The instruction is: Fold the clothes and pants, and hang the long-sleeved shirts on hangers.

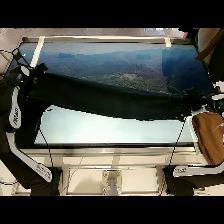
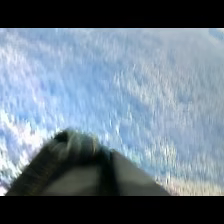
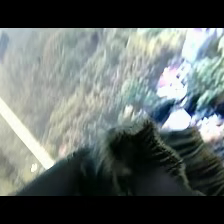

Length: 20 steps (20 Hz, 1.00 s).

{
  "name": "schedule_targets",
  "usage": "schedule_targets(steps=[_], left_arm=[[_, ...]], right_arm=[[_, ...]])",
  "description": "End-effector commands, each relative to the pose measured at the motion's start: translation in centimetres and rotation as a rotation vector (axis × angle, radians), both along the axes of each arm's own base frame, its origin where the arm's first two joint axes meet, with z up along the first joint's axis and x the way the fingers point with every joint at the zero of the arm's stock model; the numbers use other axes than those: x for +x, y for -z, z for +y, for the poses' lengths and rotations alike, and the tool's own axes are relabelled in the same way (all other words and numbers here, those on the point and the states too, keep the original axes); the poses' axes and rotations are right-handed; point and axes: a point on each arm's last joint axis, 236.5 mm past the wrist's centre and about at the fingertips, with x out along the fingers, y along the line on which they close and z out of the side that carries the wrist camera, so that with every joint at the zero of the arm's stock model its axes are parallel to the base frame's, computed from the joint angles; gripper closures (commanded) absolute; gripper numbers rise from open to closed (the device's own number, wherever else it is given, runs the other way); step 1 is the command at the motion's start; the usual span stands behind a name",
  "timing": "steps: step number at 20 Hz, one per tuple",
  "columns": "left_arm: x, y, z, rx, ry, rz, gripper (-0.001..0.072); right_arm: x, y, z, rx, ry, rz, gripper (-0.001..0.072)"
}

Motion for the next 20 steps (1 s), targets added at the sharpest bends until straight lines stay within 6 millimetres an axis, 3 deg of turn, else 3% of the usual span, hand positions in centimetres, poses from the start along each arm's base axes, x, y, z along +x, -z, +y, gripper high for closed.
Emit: schedule_targets(steps=[1,3,6,8,10,11,13,16,17,19,20], left_arm=[[0.6,-3.2,-0.4,-0.013,-0.005,-0.066,0.0186],[0.2,-8.2,-0.5,0.005,-0.004,-0.143,0.0187],[-1.7,-18.1,-2.0,0.05,0.022,-0.288,0.019],[-3.5,-23.7,-5.6,0.135,0.119,-0.351,0.019],[-5.0,-27.9,-11.0,0.242,0.257,-0.413,0.019],[-5.8,-29.4,-14.1,0.309,0.34,-0.443,0.019],[-7.0,-31.1,-20.0,0.387,0.48,-0.488,0.023],[-8.7,-30.9,-27.8,0.422,0.649,-0.504,0.023],[-9.3,-30.5,-29.5,0.423,0.686,-0.498,0.023],[-10.3,-29.7,-32.2,0.425,0.75,-0.477,0.023],[-10.7,-29.5,-33.2,0.419,0.772,-0.472,0.023]], right_arm=[[0.1,-1.2,0.0,0.007,-0.01,-0.007,0.021],[0.1,-3.7,-0.2,-0.007,-0.064,-0.01,0.0211],[-1.4,-7.8,-2.7,-0.123,-0.159,0.045,0.0215],[-2.7,-10.5,-4.4,-0.174,-0.192,0.086,0.0221],[-2.5,-13.2,-5.3,-0.213,-0.213,0.059,0.0221],[-2.5,-13.6,-5.1,-0.263,-0.292,0.056,0.0221],[-3.5,-12.1,-4.4,-0.28,-0.422,0.102,0.0221],[-6.2,-6.9,-2.5,-0.018,-0.558,0.154,0.0168],[-6.3,-6.1,-1.9,0.091,-0.581,0.1,0.0168],[-6.3,-4.5,-1.8,0.223,-0.602,0.015,0.0033],[-6.4,-3.6,-1.7,0.266,-0.6,0.016,0.0004]])
